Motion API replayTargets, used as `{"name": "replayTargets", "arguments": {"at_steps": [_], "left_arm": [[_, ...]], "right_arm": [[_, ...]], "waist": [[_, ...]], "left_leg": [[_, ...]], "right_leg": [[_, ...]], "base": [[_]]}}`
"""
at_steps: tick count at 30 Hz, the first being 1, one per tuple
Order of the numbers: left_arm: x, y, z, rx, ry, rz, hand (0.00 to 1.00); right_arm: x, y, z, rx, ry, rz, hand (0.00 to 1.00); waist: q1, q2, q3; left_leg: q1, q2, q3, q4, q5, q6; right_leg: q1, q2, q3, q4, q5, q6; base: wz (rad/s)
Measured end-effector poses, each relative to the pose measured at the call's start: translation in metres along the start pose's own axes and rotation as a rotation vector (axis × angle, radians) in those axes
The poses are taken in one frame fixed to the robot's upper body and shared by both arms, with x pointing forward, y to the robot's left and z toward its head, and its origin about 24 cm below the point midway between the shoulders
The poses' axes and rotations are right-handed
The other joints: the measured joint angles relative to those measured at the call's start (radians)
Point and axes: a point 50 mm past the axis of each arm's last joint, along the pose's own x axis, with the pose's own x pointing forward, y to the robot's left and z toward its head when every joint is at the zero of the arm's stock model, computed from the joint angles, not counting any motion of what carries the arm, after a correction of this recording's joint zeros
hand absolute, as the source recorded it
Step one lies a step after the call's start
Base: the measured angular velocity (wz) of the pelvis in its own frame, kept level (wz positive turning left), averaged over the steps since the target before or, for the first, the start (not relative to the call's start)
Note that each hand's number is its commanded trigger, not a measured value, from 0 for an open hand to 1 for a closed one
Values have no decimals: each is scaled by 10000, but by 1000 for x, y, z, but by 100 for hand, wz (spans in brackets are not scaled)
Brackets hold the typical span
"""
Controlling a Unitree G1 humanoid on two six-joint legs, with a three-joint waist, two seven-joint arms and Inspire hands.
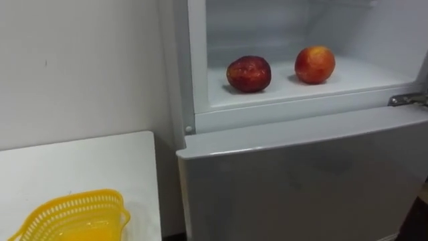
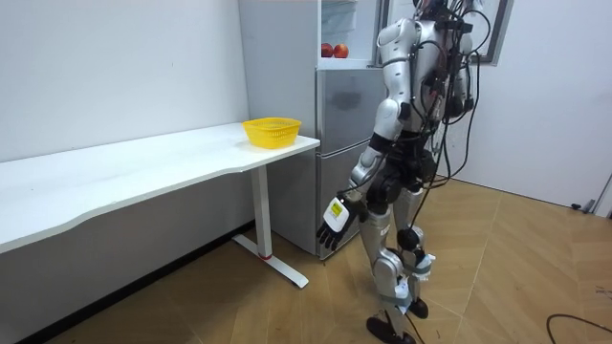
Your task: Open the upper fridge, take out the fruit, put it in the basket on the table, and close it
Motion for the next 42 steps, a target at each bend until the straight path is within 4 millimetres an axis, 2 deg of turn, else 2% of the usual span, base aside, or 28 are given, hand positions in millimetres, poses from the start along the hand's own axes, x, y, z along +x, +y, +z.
{"name": "replayTargets", "arguments": {"at_steps": [4,6,9,11,12,13,14,18,22,24,26,28,29,35,42], "left_arm": [[0,1,-7,164,259,-63,0],[1,2,-6,286,283,-128,0],[2,2,-4,568,212,-304,0],[2,2,-2,710,142,-471,0],[2,3,-2,731,162,-544,0],[2,3,-2,734,176,-560,0],[2,4,-4,735,258,-560,0],[3,5,-2,959,253,-728,0],[3,7,-2,1013,288,-677,0],[5,11,2,1403,230,-654,0],[7,13,8,1872,135,-719,0],[8,15,11,2340,129,-756,0],[8,16,11,2633,185,-783,0],[8,10,7,3099,697,-1206,0],[7,2,2,3288,1059,-1654,0]], "right_arm": [[7,5,42,631,-1930,-437,0],[10,12,64,1112,-2976,-311,0],[13,18,84,1574,-3890,-131,0],[16,21,100,1947,-4616,-27,0],[17,22,106,2144,-4886,-24,0],[17,22,109,2230,-4999,-25,0],[19,22,113,2339,-5197,9,0],[23,24,129,2490,-5951,124,0],[28,26,141,2556,-6497,257,0],[31,28,151,2728,-6918,271,0],[36,29,163,2830,-7415,368,0],[38,30,173,2835,-7816,554,0],[38,31,176,2815,-7962,669,0],[43,36,190,3034,-8374,773,0],[65,46,198,2911,-8146,1067,0]], "waist": [[213,-9,17],[264,-9,10],[345,-6,-7],[451,-65,25],[496,-66,11],[513,-80,11],[566,-143,49],[806,-226,58],[933,-386,53],[962,-453,16],[1007,-568,86],[1016,-633,106],[1037,-661,83],[1220,-630,100],[1487,-623,113]], "left_leg": [[-42,68,272,4,0,0],[-83,97,262,14,0,-1],[-116,112,259,18,1,-2],[-160,113,242,17,2,-3],[-157,116,228,17,3,-5],[-141,116,221,16,3,-6],[-93,116,215,14,4,-7],[-78,116,212,13,4,-8],[-102,105,108,15,5,-10],[-222,93,-76,47,8,-15],[-264,99,-157,82,18,-31],[-285,102,-322,104,22,-39],[-275,104,-392,110,25,-43],[-286,88,-591,109,25,-44],[-216,96,-698,105,45,-74]], "right_leg": [[-16,49,40,-6,39,-55],[-24,69,-22,-7,55,-79],[-148,75,-55,40,60,-89],[-156,71,-82,95,61,-91],[-136,65,-133,96,63,-92],[-124,58,-153,99,64,-92],[-114,55,-158,116,65,-91],[-122,48,-181,119,89,-86],[-105,32,-274,100,106,-75],[-120,9,-414,96,112,-75],[-107,5,-504,76,138,-84],[16,1,-671,-17,162,-95],[48,-7,-776,-104,179,-96],[66,-35,-922,-102,182,-98],[212,-36,-1037,-140,187,-104]], "base": [[-10],[5],[5],[6],[10],[7],[0],[0],[8],[19],[17],[22],[27],[5],[5]]}}
